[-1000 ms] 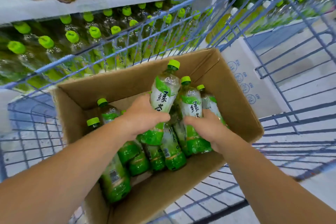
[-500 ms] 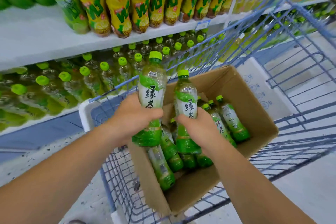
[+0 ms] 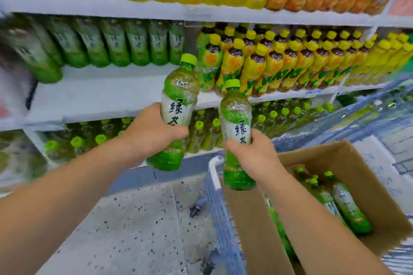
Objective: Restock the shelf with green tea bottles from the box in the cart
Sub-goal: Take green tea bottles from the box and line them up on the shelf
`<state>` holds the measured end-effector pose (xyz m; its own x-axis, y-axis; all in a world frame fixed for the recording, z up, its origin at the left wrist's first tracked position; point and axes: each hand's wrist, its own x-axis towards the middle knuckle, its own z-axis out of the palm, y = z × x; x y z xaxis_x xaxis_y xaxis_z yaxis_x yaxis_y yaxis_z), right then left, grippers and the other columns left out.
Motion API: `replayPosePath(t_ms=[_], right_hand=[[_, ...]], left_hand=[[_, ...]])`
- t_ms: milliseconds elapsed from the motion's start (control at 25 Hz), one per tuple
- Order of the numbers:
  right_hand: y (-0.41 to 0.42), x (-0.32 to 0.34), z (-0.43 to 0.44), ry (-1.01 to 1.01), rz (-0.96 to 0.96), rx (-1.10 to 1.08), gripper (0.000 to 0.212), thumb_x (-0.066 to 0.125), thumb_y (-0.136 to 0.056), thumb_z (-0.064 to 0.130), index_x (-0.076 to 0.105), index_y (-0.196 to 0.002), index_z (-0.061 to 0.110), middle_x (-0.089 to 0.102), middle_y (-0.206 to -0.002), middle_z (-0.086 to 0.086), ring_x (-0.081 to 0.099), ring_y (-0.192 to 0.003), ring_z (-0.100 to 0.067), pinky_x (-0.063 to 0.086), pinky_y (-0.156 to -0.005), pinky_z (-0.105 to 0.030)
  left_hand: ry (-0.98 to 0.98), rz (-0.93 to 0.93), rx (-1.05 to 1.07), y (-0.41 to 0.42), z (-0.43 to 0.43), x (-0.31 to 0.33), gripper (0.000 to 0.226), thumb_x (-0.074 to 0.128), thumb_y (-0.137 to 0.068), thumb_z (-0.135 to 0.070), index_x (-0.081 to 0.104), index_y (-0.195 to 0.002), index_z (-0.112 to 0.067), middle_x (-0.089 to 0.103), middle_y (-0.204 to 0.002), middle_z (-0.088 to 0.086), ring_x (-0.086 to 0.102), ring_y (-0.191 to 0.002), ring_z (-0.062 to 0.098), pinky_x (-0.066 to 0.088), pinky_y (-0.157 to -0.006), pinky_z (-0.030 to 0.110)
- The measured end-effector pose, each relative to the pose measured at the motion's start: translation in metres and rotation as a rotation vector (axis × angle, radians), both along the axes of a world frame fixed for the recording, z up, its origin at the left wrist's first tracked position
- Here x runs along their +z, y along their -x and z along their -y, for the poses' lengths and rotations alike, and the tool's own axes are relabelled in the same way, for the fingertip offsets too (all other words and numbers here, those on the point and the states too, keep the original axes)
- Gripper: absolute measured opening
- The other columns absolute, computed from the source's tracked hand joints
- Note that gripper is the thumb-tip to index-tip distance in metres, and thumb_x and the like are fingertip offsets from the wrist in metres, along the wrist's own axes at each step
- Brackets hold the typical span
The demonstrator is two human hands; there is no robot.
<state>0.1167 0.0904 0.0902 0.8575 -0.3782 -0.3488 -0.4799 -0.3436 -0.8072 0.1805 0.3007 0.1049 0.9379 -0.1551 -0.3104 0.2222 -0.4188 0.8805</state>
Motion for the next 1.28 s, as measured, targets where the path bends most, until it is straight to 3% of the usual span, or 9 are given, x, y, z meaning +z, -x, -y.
replayPosePath(t_ms=[120, 280, 440, 680, 920, 1080, 1280], right_hand=[[-0.026, 0.005, -0.060, -0.069, 0.041, 0.083, 0.020, 0.077, -0.080, 0.028, 0.067, -0.096, 0.023, 0.070, -0.085, 0.005, 0.066, -0.073, -0.011, 0.050, -0.048, -0.020], [-0.053, -0.013, -0.131, -0.056, 0.059, 0.156, 0.026, 0.081, -0.074, 0.032, 0.067, -0.095, 0.024, 0.072, -0.088, 0.004, 0.070, -0.080, -0.016, 0.059, -0.071, -0.037], [-0.087, -0.036, -0.177, -0.157, 0.106, 0.190, 0.025, 0.082, -0.075, 0.028, 0.068, -0.095, 0.026, 0.073, -0.088, 0.008, 0.070, -0.082, -0.012, 0.059, -0.073, -0.035], [-0.154, -0.054, -0.217, -0.182, 0.179, 0.224, 0.027, 0.081, -0.074, 0.032, 0.067, -0.097, 0.028, 0.072, -0.088, 0.010, 0.069, -0.081, -0.010, 0.057, -0.070, -0.033], [-0.223, -0.071, -0.239, -0.198, 0.283, 0.253, 0.027, 0.083, -0.074, 0.030, 0.066, -0.094, 0.027, 0.073, -0.088, 0.010, 0.069, -0.082, -0.010, 0.058, -0.074, -0.035], [-0.248, -0.092, -0.257, -0.199, 0.396, 0.287, 0.028, 0.084, -0.075, 0.028, 0.061, -0.090, 0.031, 0.070, -0.086, 0.013, 0.067, -0.080, -0.002, 0.055, -0.071, -0.027], [-0.267, -0.117, -0.274, -0.185, 0.493, 0.324, 0.033, 0.083, -0.075, 0.026, 0.064, -0.102, 0.030, 0.073, -0.088, 0.013, 0.069, -0.078, -0.001, 0.059, -0.076, -0.031]], left_hand=[[-0.037, 0.063, 0.088, -0.017, -0.064, 0.005, 0.028, 0.080, -0.074, -0.015, 0.059, -0.091, -0.020, 0.069, -0.084, 0.002, 0.065, -0.072, 0.015, 0.050, -0.057, 0.027], [-0.097, 0.111, 0.186, -0.023, -0.130, -0.004, 0.028, 0.081, -0.074, -0.014, 0.059, -0.089, -0.020, 0.067, -0.081, -0.001, 0.062, -0.067, 0.010, 0.046, -0.048, 0.024], [-0.131, 0.126, 0.249, -0.038, -0.170, -0.028, 0.031, 0.085, -0.071, -0.016, 0.062, -0.091, -0.021, 0.072, -0.082, 0.000, 0.069, -0.072, 0.015, 0.056, -0.051, 0.026], [-0.171, 0.180, 0.326, -0.090, -0.196, -0.053, 0.042, 0.088, -0.066, -0.028, 0.064, -0.100, -0.024, 0.072, -0.090, -0.007, 0.070, -0.081, 0.012, 0.059, -0.070, 0.034], [-0.136, 0.227, 0.452, -0.143, -0.218, -0.071, 0.040, 0.089, -0.070, -0.024, 0.061, -0.100, -0.026, 0.070, -0.090, -0.008, 0.068, -0.080, 0.010, 0.055, -0.065, 0.029], [-0.090, 0.308, 0.509, -0.166, -0.233, -0.095, 0.042, 0.088, -0.071, -0.019, 0.062, -0.104, -0.026, 0.072, -0.091, -0.010, 0.069, -0.080, 0.007, 0.054, -0.064, 0.024], [-0.052, 0.402, 0.488, -0.188, -0.243, -0.121, 0.040, 0.086, -0.072, -0.016, 0.061, -0.099, -0.033, 0.073, -0.086, -0.014, 0.070, -0.076, 0.001, 0.053, -0.064, 0.022]])
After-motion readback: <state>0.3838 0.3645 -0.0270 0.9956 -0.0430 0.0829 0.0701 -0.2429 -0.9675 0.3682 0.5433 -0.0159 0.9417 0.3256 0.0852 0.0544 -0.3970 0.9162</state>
